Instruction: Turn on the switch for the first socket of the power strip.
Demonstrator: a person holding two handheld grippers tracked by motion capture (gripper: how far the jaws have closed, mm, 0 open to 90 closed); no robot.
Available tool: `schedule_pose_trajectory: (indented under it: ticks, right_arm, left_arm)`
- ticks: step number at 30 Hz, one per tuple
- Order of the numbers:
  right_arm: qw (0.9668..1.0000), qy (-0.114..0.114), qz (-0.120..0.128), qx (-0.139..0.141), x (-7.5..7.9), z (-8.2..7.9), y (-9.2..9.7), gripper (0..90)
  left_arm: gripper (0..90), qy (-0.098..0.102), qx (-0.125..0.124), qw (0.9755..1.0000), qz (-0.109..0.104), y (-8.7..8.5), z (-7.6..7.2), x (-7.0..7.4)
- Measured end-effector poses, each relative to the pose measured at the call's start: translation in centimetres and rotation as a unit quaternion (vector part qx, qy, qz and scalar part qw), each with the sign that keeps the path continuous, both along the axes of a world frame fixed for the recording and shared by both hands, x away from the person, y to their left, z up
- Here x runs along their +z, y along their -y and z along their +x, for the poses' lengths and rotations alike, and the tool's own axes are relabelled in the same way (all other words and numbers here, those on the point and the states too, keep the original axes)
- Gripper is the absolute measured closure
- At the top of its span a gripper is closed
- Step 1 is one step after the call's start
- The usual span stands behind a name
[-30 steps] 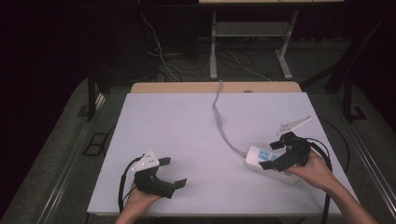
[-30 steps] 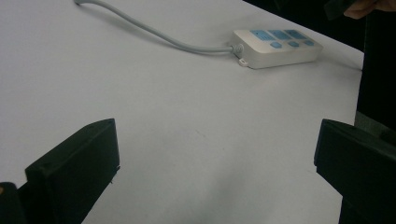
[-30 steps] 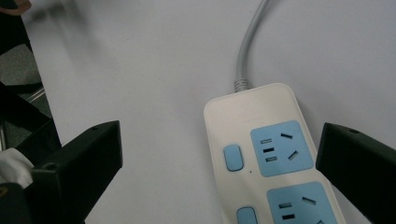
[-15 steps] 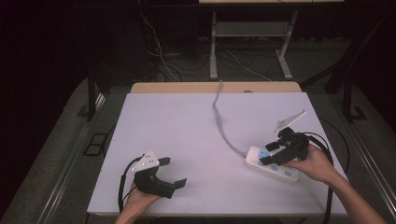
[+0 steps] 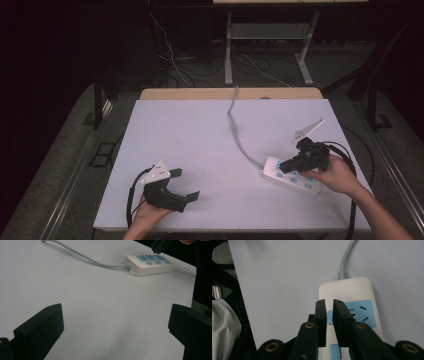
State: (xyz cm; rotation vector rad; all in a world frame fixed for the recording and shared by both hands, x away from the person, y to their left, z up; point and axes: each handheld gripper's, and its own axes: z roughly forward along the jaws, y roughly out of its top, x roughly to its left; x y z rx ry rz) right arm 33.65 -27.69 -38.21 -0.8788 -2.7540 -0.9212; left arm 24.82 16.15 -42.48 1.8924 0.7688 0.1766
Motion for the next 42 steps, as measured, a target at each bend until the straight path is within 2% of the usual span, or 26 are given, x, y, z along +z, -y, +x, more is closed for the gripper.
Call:
schedule_pose_trajectory:
  ticks: [3, 22, 26, 30, 33, 38, 42]
  right_arm:
    - [1.0, 0.003, -0.005, 0.001, -0.2, 0.1, -0.2, 89.4]
    - [0.9998, -0.007, -0.015, 0.008, -2.0, 0.5, -0.5, 89.5]
    - [0.9999, -0.011, -0.01, 0.008, -2.4, 0.5, -0.4, 89.5]
    - [0.9997, -0.021, 0.01, -0.002, -2.8, 0.5, 0.0, 89.4]
    - [0.9996, -0.022, 0.013, -0.006, -2.8, 0.5, 0.0, 89.5]
    - [0.9999, -0.011, 0.002, -0.003, -2.8, 0.3, -0.2, 89.8]
    - [0.9999, -0.011, 0.004, 0.001, -2.9, 0.3, -0.1, 90.0]
  left_arm:
    - [0.0, 0.0, 0.0, 1.0, 0.0, 0.0, 0.0, 0.0]
    - [0.0, 0.001, 0.0, 1.0, -0.001, -0.1, 0.0, 0.0]
    - [0.0, 0.0, -0.001, 1.0, -0.001, -0.1, 0.0, 0.0]
    - [0.0, 0.0, -0.001, 1.0, -0.002, 0.0, 0.0, 0.0]
    - [0.0, 0.0, -0.002, 1.0, -0.003, 0.0, 0.0, 0.0]
    - [0.0, 0.0, -0.004, 1.0, -0.001, 0.1, 0.0, 0.0]
    - [0.0, -0.001, -0.005, 1.0, 0.0, 0.2, 0.0, -0.1]
